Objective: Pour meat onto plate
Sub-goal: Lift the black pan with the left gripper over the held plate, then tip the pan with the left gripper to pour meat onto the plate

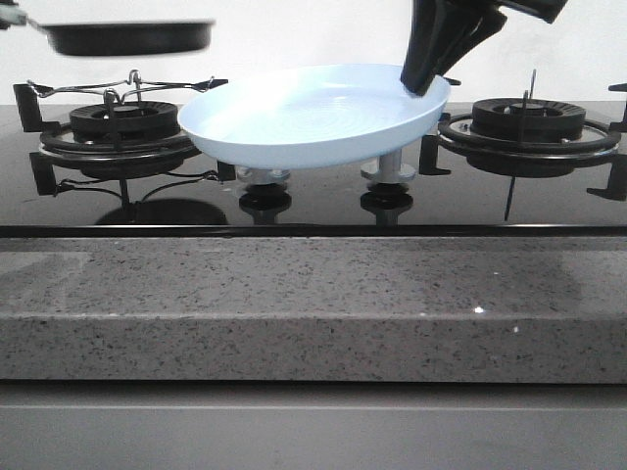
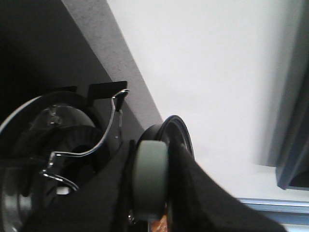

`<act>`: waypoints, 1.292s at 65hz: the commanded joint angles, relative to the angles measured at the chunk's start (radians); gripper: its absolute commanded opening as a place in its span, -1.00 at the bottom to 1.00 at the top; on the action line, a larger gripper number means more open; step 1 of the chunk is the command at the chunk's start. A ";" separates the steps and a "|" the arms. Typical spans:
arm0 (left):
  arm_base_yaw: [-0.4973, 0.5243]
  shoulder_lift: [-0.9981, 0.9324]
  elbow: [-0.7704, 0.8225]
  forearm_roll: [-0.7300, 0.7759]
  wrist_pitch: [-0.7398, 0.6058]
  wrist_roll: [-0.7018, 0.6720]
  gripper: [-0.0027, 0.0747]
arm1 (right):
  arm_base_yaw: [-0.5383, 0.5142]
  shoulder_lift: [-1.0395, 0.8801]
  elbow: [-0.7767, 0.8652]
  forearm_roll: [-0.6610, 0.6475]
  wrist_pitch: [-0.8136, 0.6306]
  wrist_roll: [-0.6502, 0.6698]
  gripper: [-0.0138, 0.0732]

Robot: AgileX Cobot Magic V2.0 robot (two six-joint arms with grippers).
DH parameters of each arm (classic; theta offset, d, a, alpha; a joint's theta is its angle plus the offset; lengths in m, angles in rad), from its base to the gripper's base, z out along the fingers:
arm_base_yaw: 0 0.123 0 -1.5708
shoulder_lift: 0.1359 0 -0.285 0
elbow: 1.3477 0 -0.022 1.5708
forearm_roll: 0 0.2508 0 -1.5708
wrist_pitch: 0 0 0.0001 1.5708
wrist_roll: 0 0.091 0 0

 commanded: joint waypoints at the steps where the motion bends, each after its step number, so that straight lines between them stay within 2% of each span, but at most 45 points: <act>1: 0.013 -0.083 -0.029 -0.129 0.069 0.009 -0.98 | -0.001 -0.049 -0.021 0.027 -0.029 -0.007 -0.84; 13: 0.002 -0.149 -0.029 -0.083 0.129 0.064 -0.98 | -0.001 -0.049 -0.021 0.027 -0.029 -0.007 -0.84; 26: -0.074 -0.273 0.003 0.034 0.090 0.130 -0.98 | -0.001 -0.049 -0.021 0.027 -0.029 -0.007 -0.84; 44: -0.224 -0.417 0.094 0.085 -0.060 0.224 -0.98 | -0.001 -0.049 -0.021 0.027 -0.029 -0.007 -0.84; 59: -0.354 -0.495 0.094 0.096 -0.153 0.447 -0.98 | -0.001 -0.049 -0.021 0.027 -0.029 -0.007 -0.84; 84: -0.612 -0.586 0.094 0.341 -0.433 0.635 -0.98 | -0.001 -0.049 -0.021 0.027 -0.029 -0.007 -0.84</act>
